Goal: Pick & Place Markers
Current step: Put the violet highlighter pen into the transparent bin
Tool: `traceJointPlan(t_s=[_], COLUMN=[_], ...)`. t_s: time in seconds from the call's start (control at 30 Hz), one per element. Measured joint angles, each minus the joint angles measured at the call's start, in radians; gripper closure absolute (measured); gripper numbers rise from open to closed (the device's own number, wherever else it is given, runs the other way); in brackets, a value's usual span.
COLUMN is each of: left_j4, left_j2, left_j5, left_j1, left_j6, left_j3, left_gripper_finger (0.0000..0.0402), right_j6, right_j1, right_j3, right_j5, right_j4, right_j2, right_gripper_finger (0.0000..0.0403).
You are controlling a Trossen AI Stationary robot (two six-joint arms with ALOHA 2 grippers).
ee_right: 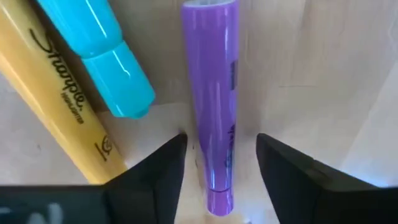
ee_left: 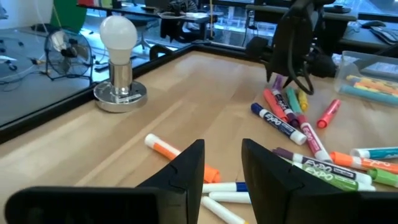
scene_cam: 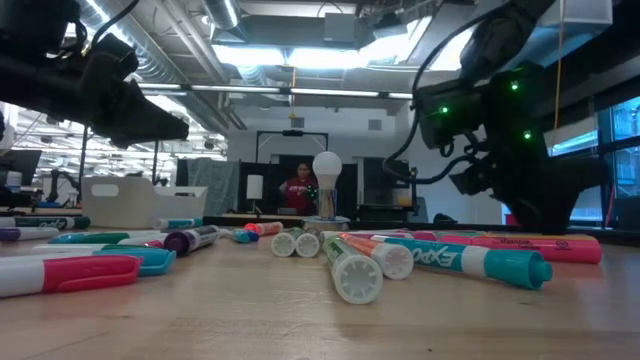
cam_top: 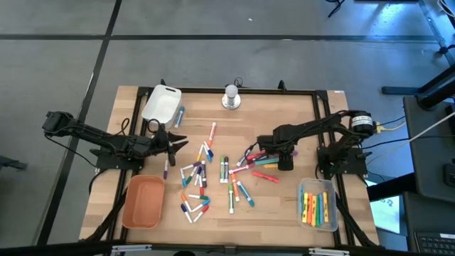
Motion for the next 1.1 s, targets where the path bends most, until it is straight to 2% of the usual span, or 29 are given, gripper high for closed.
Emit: traceJointPlan(t_s=[0.1, 0.3, 0.4, 0.5, 0.63, 0.7, 0.77, 0.83, 0.9, 0.97, 1.1], left_j4=[0.000, -0.002, -0.002, -0.003, -0.007, -0.014, -0.013, -0.021, -0.033, -0.045, -0.062], left_j2=[0.000, 0.004, 0.009, 0.018, 0.032, 0.037, 0.047, 0.056, 0.061, 0.070, 0.088], left_j5=[-0.003, -0.015, -0.027, -0.029, -0.032, -0.032, -0.032, -0.032, -0.032, -0.034, -0.026], left_j1=[0.000, 0.000, 0.000, 0.000, 0.000, 0.000, 0.000, 0.000, 0.000, 0.000, 0.000], left_j6=[0.000, 0.000, -0.005, -0.020, -0.027, -0.035, -0.051, -0.067, -0.083, -0.098, -0.131], left_j3=[0.000, 0.000, 0.000, 0.000, 0.000, 0.000, 0.000, 0.000, 0.000, 0.000, 0.000], left_gripper_finger=[0.0299, 0.0299, 0.0300, 0.0300, 0.0300, 0.0300, 0.0300, 0.0300, 0.0300, 0.0300, 0.0300], right_j6=[0.008, 0.019, 0.052, 0.097, 0.207, 0.342, 0.575, 0.842, 1.040, 1.166, 1.386], right_j1=[-0.010, -0.054, -0.063, -0.063, -0.049, -0.022, 0.016, 0.065, 0.134, 0.228, 0.410], right_j3=[-0.013, -0.014, 0.023, 0.084, 0.219, 0.275, 0.346, 0.389, 0.425, 0.440, 0.454], right_j5=[-0.011, -0.069, -0.074, -0.043, -0.026, -0.009, 0.017, 0.022, 0.076, 0.140, 0.107], right_j4=[0.006, 0.004, -0.056, -0.228, -0.357, -0.441, -0.441, -0.514, -0.502, -0.507, -0.510], right_j2=[0.001, 0.002, 0.005, -0.007, -0.102, -0.151, -0.206, -0.248, -0.281, -0.307, -0.321], right_gripper_finger=[0.0237, 0.0342, 0.0341, 0.0341, 0.0341, 0.0341, 0.0341, 0.0341, 0.0341, 0.0340, 0.0329])
